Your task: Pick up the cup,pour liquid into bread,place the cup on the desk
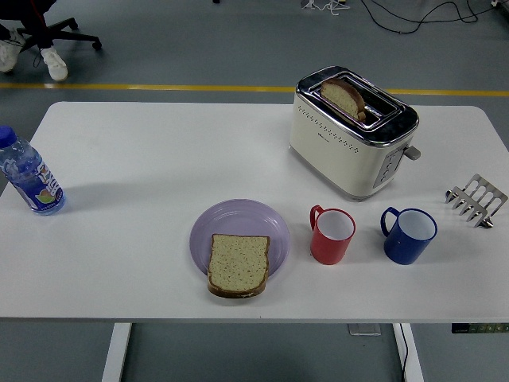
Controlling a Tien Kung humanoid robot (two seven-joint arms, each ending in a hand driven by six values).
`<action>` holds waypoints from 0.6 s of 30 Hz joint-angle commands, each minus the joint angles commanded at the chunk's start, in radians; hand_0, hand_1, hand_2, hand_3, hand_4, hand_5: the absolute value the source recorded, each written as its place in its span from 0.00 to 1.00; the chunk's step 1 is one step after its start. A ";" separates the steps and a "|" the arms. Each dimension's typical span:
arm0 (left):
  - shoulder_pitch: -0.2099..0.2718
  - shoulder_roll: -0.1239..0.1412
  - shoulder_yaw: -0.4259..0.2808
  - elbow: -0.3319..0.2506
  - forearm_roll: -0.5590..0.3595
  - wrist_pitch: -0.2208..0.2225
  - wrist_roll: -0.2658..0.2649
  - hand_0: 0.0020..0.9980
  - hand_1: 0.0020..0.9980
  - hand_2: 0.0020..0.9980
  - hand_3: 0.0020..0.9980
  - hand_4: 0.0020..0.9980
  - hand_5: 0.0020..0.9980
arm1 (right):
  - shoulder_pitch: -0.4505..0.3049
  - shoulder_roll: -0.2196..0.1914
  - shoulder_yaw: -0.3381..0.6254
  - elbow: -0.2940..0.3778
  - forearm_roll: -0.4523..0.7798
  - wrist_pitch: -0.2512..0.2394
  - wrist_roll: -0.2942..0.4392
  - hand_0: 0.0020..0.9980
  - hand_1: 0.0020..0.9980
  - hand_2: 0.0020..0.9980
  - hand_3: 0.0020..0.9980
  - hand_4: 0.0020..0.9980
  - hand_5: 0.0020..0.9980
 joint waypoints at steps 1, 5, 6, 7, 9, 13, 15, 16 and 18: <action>0.000 0.000 -0.002 0.000 0.001 0.000 0.000 0.64 0.67 0.68 0.57 0.38 1.00 | 0.002 0.000 0.003 -0.006 0.039 0.000 0.002 0.49 0.45 0.56 0.53 0.70 0.44; 0.000 -0.003 -0.008 0.001 0.001 0.001 0.000 0.64 0.67 0.68 0.57 0.38 1.00 | 0.012 -0.001 0.004 -0.019 0.101 0.003 0.003 0.52 0.49 0.60 0.55 0.70 0.43; 0.000 -0.003 -0.008 0.001 0.001 0.001 0.000 0.64 0.67 0.68 0.57 0.38 1.00 | 0.013 -0.001 0.004 -0.020 0.104 0.003 0.002 0.52 0.49 0.60 0.55 0.70 0.43; -0.001 -0.003 -0.008 0.001 0.001 0.001 0.000 0.64 0.67 0.68 0.57 0.38 1.00 | 0.015 0.000 0.004 -0.022 0.108 0.003 0.000 0.52 0.49 0.60 0.55 0.70 0.43; -0.002 -0.004 -0.007 0.001 0.001 0.001 0.000 0.64 0.66 0.68 0.57 0.38 1.00 | 0.017 0.000 0.001 -0.026 0.118 -0.001 -0.003 0.54 0.52 0.62 0.58 0.69 0.42; -0.003 -0.006 -0.006 0.001 0.000 0.001 0.000 0.64 0.66 0.68 0.57 0.38 1.00 | 0.019 0.001 -0.008 -0.040 0.114 -0.024 -0.019 0.54 0.52 0.62 0.58 0.69 0.42; -0.003 -0.006 -0.006 0.002 0.001 0.001 0.000 0.64 0.66 0.68 0.57 0.38 1.00 | 0.020 0.001 -0.014 -0.049 0.109 -0.034 -0.035 0.55 0.53 0.63 0.59 0.69 0.41; -0.003 -0.006 -0.006 0.002 0.001 0.001 0.000 0.64 0.66 0.68 0.57 0.38 1.00 | 0.020 0.001 -0.016 -0.052 0.108 -0.037 -0.041 0.55 0.53 0.63 0.59 0.69 0.41; -0.003 -0.006 -0.006 0.001 0.001 0.001 0.000 0.64 0.66 0.68 0.57 0.38 1.00 | 0.021 0.001 -0.020 -0.057 0.107 -0.043 -0.051 0.55 0.53 0.63 0.59 0.69 0.41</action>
